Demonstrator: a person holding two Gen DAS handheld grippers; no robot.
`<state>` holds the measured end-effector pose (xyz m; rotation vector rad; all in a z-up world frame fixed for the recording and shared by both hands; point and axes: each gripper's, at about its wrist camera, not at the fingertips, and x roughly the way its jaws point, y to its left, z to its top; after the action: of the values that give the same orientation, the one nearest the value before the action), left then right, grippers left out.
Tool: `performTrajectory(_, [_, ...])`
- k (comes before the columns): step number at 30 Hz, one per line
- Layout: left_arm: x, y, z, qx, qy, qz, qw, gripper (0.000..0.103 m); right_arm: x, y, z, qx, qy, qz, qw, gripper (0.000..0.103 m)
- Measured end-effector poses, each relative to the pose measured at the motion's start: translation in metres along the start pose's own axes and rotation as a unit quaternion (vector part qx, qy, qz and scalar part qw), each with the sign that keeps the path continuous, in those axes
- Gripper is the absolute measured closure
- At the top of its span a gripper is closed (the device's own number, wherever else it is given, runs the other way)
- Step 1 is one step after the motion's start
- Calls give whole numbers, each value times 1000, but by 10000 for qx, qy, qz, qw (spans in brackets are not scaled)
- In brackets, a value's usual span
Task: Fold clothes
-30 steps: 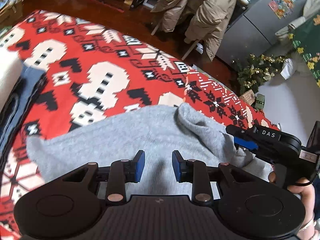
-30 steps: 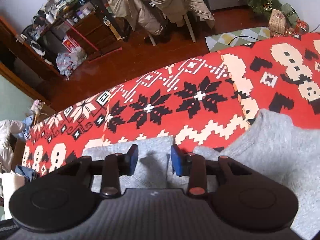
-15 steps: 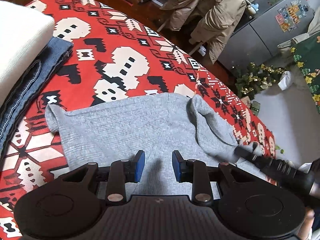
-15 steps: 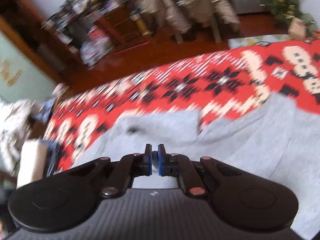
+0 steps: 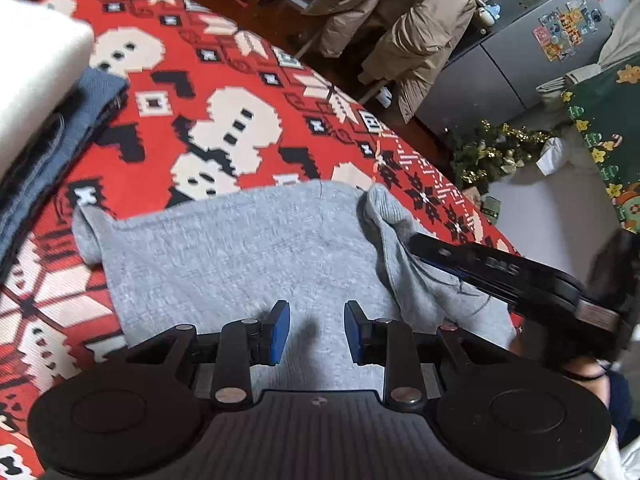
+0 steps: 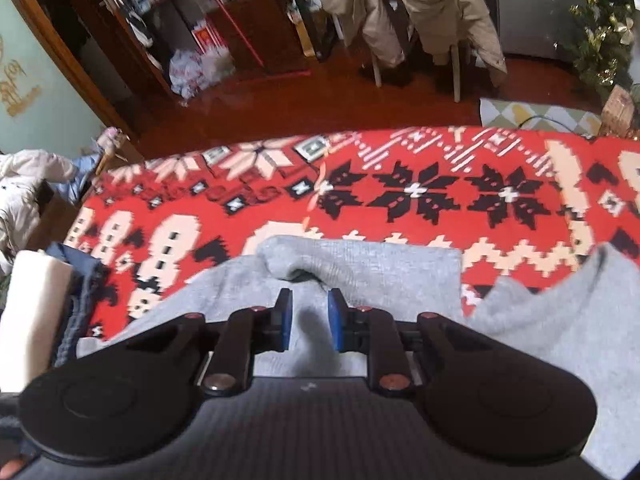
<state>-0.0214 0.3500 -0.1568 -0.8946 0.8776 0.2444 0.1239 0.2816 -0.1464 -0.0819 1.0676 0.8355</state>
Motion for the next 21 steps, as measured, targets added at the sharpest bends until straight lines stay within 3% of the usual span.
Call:
performTrajectory(8, [-2,5,5,-99,-85,-153,9998,75,34,6,6,-461,-169,99,9987,80])
performTrajectory(9, [-3,5,6,-97,-110,-144,9998,75,37,7,8,-508,-196,117,9984,83])
performTrajectory(10, [-4,6,7,-102,-125,-123,9998,75,38,7,10,-508,-178,112,9985,97])
performTrajectory(12, [-5,8,8,-137,-156,-107,9997,75,39,8,13,-505,-138,98,9986,100])
performTrajectory(19, [-9,9,11,-174,-238,-92,9995,75,-19,-5,36,-78,-143,558,9983,100])
performTrajectory(21, [-12,7,11,-123,-307,-57,9994,75,-40,-4,40,-303,-30,402,9987,100])
